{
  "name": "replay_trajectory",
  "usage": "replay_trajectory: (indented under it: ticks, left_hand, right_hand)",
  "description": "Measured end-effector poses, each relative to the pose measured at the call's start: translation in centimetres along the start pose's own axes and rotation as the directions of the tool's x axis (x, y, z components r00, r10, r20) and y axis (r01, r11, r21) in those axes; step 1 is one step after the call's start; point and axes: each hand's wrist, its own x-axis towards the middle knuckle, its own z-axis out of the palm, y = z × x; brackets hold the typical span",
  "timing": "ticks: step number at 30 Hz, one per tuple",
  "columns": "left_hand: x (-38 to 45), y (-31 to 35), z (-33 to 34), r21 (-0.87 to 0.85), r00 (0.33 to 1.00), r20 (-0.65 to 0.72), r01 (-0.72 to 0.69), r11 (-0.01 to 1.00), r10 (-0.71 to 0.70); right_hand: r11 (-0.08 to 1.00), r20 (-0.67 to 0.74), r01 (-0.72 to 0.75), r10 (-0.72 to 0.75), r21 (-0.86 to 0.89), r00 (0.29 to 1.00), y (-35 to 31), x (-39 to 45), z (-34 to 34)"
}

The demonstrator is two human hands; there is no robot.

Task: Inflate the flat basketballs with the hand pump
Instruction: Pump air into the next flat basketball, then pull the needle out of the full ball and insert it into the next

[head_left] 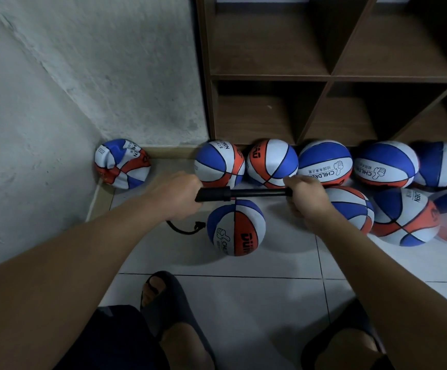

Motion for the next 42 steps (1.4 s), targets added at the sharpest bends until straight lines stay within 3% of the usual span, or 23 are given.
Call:
replay_trajectory:
  ticks: [3,7,14,22,29,34,36,38,40,42]
  left_hand:
    - [0.1,1.2,0.3,-0.056,0.999,0.041,-0.021,0.998,0.024]
    - [0.0,2.5,0.8,-0.08,0.998,0.028,-0.046,0.996,0.049]
    - [-0.4,3.5,1.7,-0.037,0.998,-0.055,-0.039,0.999,0.037]
    - [-0.8,4.2,1.7,-0.027,0.998,-0.044,-0.052,0.998,0.051]
    - [-0.5,2.7,0.6,-0.022,0.996,-0.065,-0.057,0.998,0.056]
    - [0.1,0.3,1.3,-0.005,0.985,-0.102,0.137,0.991,-0.137]
    - [0.3,-1.1,1.8,-0.025,0.97,-0.079,0.228,0.973,-0.23]
    - [0.4,-2.4,2.5,-0.057,0.954,-0.041,0.295,0.954,-0.298]
    - [0.4,-3.4,3.5,-0.062,0.947,0.01,0.321,0.945,-0.321]
    - [0.3,-4.2,4.4,-0.06,0.941,0.053,0.337,0.94,-0.334]
  right_hand:
    - [0.999,-0.009,-0.02,0.02,0.04,1.0,0.3,-0.4,0.9]
    - [0.999,-0.011,0.037,-0.037,-0.031,0.999,0.8,-2.0,3.9]
    - [0.991,0.007,0.116,-0.116,-0.067,0.993,0.6,-3.4,5.8]
    - [0.988,0.034,0.136,-0.134,-0.074,0.99,0.8,-3.9,7.3]
    - [0.983,0.146,0.185,-0.186,0.017,0.972,-0.1,-3.9,7.7]
    - [0.978,0.19,0.099,-0.135,0.185,0.972,1.4,-2.4,7.4]
    - [0.983,0.222,0.163,-0.177,0.081,0.959,3.3,-1.9,7.8]
    - [0.931,0.31,0.32,-0.256,-0.176,0.916,4.6,-1.7,8.2]
    - [0.776,0.427,0.478,-0.3,-0.41,0.853,5.3,-2.0,8.4]
    - [0.616,0.465,0.582,-0.362,-0.532,0.808,5.7,-2.4,8.4]
